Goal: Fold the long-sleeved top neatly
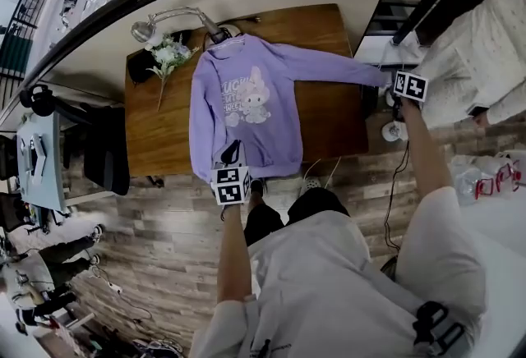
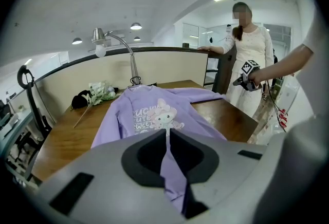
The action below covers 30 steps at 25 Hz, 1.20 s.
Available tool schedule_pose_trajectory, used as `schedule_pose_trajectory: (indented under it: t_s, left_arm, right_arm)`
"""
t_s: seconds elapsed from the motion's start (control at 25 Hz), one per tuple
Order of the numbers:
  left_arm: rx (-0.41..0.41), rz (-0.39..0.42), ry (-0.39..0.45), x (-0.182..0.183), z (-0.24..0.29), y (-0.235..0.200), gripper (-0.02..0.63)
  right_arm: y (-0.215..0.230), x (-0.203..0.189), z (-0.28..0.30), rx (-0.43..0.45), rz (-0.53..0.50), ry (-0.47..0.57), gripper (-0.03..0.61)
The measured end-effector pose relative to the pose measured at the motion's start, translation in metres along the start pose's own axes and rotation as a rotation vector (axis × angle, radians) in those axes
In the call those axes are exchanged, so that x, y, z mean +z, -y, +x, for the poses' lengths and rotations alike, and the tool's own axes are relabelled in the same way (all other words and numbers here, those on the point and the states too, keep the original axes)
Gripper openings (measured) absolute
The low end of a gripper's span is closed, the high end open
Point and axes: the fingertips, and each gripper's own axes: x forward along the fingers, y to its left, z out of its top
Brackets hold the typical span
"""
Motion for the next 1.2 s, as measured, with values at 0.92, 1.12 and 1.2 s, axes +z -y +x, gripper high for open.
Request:
schedule_pose_trajectory:
  t_s: [0.92, 1.12, 1.2]
  left_arm:
    - [-0.002, -0.088, -0.015, -0.088, -0.052, -0.15, 0.037]
    - [-0.019, -0.137, -0.079, -0.148, -0.066, -0.178, 0.04]
    - [-0.049, -0.157, -0.108, -0.175, -0.07, -0.18, 0.04]
  right_arm:
    - [-0.437, -0.112, -0.102, 0.498, -0.456, 0.054, 0.069]
    - [-0.532, -0.158, -0.118, 0.599, -0.512, 0.017, 0.069]
    - [-0.559, -0.175, -0.124, 0.625, -0.554, 0.008, 0.069]
